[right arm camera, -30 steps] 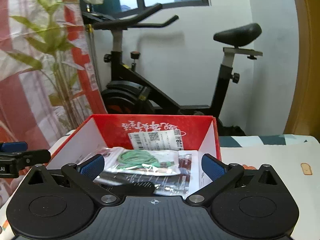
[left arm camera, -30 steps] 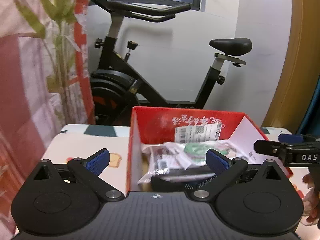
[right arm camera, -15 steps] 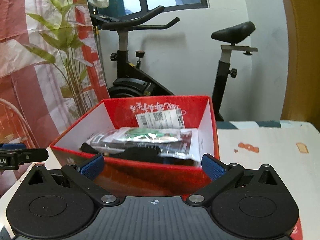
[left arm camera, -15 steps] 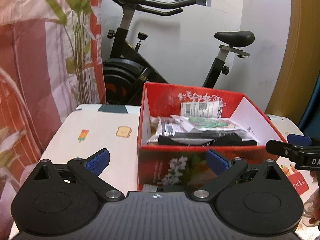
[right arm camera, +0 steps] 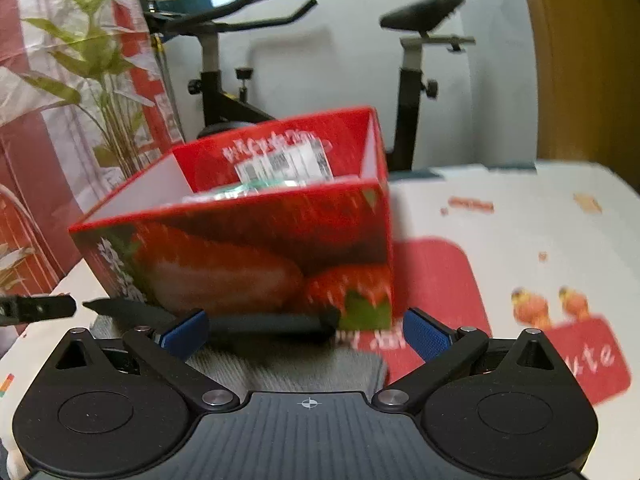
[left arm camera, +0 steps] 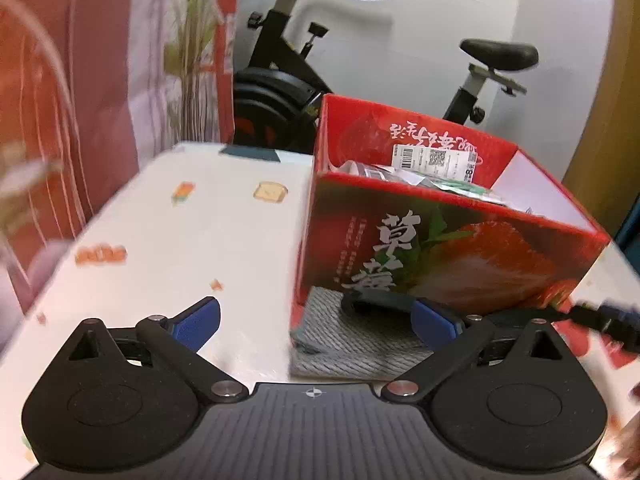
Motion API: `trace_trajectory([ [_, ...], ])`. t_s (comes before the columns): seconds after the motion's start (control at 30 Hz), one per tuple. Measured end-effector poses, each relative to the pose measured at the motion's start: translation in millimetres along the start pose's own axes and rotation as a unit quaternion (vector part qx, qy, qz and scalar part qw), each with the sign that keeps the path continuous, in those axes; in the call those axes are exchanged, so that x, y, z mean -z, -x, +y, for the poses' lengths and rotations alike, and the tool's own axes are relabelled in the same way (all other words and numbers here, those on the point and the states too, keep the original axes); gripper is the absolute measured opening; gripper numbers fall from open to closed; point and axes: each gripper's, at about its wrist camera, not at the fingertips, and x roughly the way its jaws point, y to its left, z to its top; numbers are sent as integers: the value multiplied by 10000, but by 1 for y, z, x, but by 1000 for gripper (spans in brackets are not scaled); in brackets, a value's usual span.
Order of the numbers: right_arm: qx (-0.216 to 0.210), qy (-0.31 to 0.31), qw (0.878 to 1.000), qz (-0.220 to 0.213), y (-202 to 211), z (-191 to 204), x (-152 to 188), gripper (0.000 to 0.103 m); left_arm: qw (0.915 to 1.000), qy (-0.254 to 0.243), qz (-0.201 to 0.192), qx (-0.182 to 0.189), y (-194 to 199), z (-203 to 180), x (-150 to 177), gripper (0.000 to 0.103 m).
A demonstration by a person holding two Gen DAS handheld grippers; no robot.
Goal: Organize soft objects
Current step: 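Move both tools down to the black eye mask by the box, then close both tools on the black eye mask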
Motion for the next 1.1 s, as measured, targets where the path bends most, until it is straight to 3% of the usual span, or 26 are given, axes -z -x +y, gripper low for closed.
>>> trace_trajectory([
  [0.2,-48,-308,9993,-198,-3,-7,-11,103,9986,362,32,397,-7,3,-9,91],
  [0.23,-72,-339,9992,-183,-6,-7,-16,103,9981,414,38,446,-10,3,-13,85],
  [0.33,-141,-394,9991,-14,-20,-1,-21,102,9970,515,118,573,-22,-4,-19,71],
  [0.43,-129,-359,9990,223,-34,6,-19,100,9954,415,392,763,-41,-16,-19,63],
  [0.67,-274,-249,9974,624,-44,8,-1,81,9904,488,874,955,-66,-23,1,57],
  [1.1,-467,227,9960,734,-22,14,21,78,9877,264,941,1222,-45,-22,24,55],
])
